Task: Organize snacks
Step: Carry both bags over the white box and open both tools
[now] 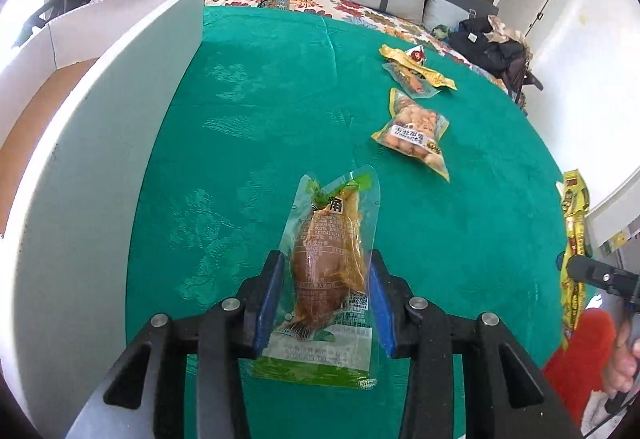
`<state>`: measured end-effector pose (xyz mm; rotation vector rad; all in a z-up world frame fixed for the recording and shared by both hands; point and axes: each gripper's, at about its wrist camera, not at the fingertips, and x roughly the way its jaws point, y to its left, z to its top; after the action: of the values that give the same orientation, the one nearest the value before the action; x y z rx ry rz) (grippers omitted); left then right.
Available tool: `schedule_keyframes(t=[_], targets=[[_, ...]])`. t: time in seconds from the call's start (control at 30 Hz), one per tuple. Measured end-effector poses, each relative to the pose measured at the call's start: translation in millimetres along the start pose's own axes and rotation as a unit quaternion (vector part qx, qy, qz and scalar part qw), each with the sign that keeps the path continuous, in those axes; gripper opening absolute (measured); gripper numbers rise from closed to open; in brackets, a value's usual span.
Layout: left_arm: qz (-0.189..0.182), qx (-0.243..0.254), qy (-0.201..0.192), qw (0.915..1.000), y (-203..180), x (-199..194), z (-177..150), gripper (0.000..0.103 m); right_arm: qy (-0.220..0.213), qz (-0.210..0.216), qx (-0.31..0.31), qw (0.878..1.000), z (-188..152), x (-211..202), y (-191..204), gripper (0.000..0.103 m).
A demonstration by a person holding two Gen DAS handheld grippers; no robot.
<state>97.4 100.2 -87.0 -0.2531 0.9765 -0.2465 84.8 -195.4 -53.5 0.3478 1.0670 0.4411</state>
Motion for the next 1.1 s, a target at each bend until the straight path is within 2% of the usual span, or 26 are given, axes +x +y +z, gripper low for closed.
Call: schedule_keyframes(t=[0.13,0.23,0.3,0.4,0.5,0.57,0.63,0.67,0.7,0.77,0.83,0.9,0.97,1.03,1.1], targets=[[-0.073,-0.052,-0.046,0.9949,-1,-51,10,0.04,0.003,0.014,-0.007,1.0,12,1,20,0.047],[-0.074,-0.049,-0.099,0.9911,10,-105,28,0.041,0.001,0.04,-0.04,0.998,31,4,64,0.047],[-0.048,-0.046,-0.123,0.9902,30,-136,39,0.041,0.001,0.069,-0.066,0.995,45,8,105,0.047],[0.03,-0.051,-0.14,0.9883,75,-168,48,0.042,0.007,0.126,-0.107,0.986,57,22,179,0.047],[0.101,-0.078,-0.136,0.9825,132,-183,48,0.043,0.023,0.177,-0.132,0.975,61,48,246,0.047],[0.141,-0.094,-0.124,0.9777,164,-184,43,0.046,0.029,0.19,-0.144,0.971,59,71,281,0.047],[0.176,-0.11,-0.111,0.9719,190,-182,34,0.057,0.039,0.198,-0.146,0.968,54,96,305,0.047],[0.196,-0.119,-0.103,0.9678,200,-178,28,0.059,0.047,0.201,-0.142,0.968,50,110,312,0.049],[0.209,-0.127,-0.095,0.965,208,-175,20,0.063,0.054,0.203,-0.139,0.968,46,122,317,0.059],[0.218,-0.144,-0.087,0.9614,218,-171,7,0.072,0.071,0.188,-0.135,0.97,36,143,318,0.068],[0.22,-0.157,-0.1,0.9576,220,-173,-6,0.079,0.089,0.174,-0.137,0.971,26,152,308,0.07],[0.217,-0.16,-0.118,0.9556,213,-174,-11,0.081,0.077,0.172,-0.146,0.971,21,146,290,0.07],[0.204,-0.157,-0.132,0.9571,199,-176,-15,0.081,0.05,0.161,-0.163,0.972,22,131,269,0.07],[0.179,-0.147,-0.143,0.9623,176,-173,-11,0.082,0.024,0.142,-0.181,0.973,25,115,241,0.071],[0.148,-0.126,-0.151,0.9692,144,-170,-4,0.083,-0.007,0.091,-0.206,0.974,26,103,206,0.076]])
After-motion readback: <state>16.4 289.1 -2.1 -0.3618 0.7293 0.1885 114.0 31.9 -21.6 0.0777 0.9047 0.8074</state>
